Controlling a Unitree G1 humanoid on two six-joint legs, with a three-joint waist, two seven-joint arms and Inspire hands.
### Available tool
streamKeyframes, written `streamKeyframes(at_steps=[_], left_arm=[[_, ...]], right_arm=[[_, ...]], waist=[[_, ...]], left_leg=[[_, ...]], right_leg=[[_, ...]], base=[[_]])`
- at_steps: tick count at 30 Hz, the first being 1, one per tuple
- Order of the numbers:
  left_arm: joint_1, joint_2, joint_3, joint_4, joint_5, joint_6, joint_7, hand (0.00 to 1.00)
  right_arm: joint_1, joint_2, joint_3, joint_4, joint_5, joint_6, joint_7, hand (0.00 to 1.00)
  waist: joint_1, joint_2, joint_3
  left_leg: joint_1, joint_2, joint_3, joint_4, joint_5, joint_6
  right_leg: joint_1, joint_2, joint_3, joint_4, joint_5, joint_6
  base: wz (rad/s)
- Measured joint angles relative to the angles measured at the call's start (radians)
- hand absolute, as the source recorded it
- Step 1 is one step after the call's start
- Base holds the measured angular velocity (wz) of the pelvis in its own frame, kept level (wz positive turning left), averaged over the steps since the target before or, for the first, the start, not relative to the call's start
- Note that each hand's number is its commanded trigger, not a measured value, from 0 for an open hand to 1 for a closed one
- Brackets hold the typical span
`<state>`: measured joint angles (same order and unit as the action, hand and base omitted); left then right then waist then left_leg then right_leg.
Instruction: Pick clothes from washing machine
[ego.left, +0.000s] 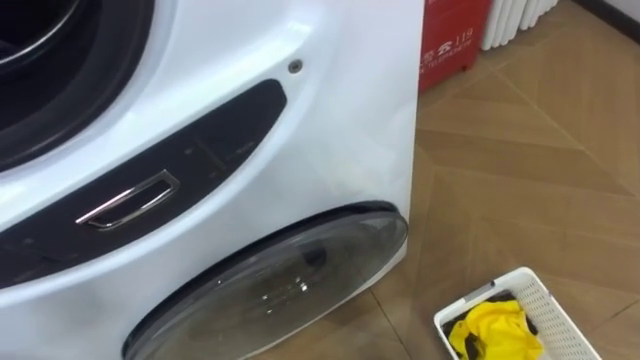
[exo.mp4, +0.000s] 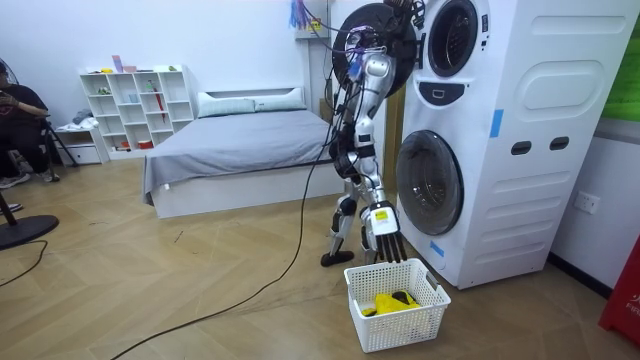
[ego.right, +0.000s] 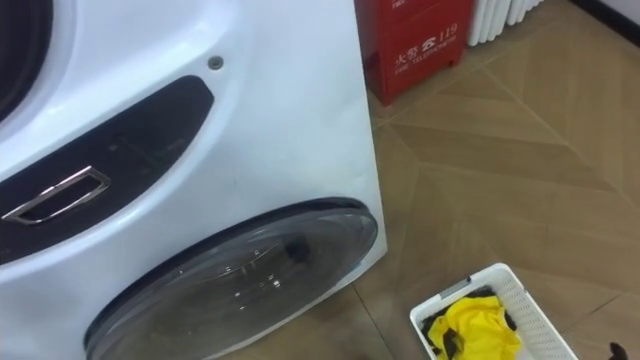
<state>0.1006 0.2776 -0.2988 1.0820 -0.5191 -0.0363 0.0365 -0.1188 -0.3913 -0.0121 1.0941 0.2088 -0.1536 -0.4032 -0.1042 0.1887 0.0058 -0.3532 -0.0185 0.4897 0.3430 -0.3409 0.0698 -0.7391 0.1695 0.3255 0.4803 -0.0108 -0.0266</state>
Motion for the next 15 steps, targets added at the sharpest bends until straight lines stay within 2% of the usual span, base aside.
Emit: streamKeyframes(at_steps=[6,8,11,12,13,14,15], left_arm=[[0.001,-0.004,0.001,0.001,0.001,-0.005,-0.002,0.0],[0.007,-0.003,0.005,0.009,0.002,-0.016,-0.007,0.0],[0.033,-0.006,0.007,0.01,0.011,-0.018,-0.012,0.0],[0.033,-0.009,0.007,0.011,0.013,-0.019,-0.013,0.0],[0.033,-0.01,0.012,0.013,0.028,-0.02,-0.017,0.0],[0.033,-0.013,0.019,0.015,0.041,-0.021,-0.02,0.0],[0.033,-0.022,0.028,0.018,0.056,-0.024,-0.02,0.0]], right_arm=[[0.004,0.0,0.0,0.005,-0.011,-0.001,0.011,0.0],[0.023,0.0,0.014,0.001,-0.009,-0.002,0.027,0.0],[0.051,0.01,0.073,-0.016,-0.018,0.002,0.057,0.0],[0.063,0.018,0.092,-0.015,-0.019,0.002,0.073,0.0],[0.064,0.035,0.102,-0.012,-0.02,0.002,0.089,0.0],[0.064,0.043,0.103,-0.008,-0.021,0.002,0.097,0.0],[0.067,0.057,0.108,0.001,-0.022,0.002,0.115,0.0]], waist=[[0.002,-0.009,0.001],[0.004,-0.018,0.0038],[0.006,-0.027,0.0031],[0.007,-0.038,0.0055],[0.012,-0.045,0.002],[0.014,-0.051,0.0024],[0.019,-0.062,0.0064]], left_leg=[[0.028,-0.01,-0.005,-0.006,0.001,-0.001],[0.052,-0.002,-0.006,-0.011,0.001,-0.002],[0.093,0.009,-0.018,-0.023,0.001,-0.007],[0.112,0.01,-0.029,-0.032,0.004,-0.012],[0.133,0.01,-0.036,-0.041,0.006,-0.015],[0.143,0.013,-0.04,-0.044,0.007,-0.017],[0.166,0.019,-0.056,-0.048,0.01,-0.021]], right_leg=[[0.02,0.001,0.001,0.011,-0.009,-0.003],[0.043,0.001,-0.003,0.006,-0.017,-0.004],[0.091,0.001,-0.023,-0.012,-0.017,-0.006],[0.111,-0.001,-0.033,-0.018,-0.016,-0.015],[0.13,-0.002,-0.041,-0.019,-0.019,-0.02],[0.141,-0.002,-0.046,-0.022,-0.02,-0.022],[0.173,-0.002,-0.061,-0.042,-0.019,-0.027]], base=[[0.01],[0.0],[0.07],[0.2],[0.19],[0.19],[0.3]])
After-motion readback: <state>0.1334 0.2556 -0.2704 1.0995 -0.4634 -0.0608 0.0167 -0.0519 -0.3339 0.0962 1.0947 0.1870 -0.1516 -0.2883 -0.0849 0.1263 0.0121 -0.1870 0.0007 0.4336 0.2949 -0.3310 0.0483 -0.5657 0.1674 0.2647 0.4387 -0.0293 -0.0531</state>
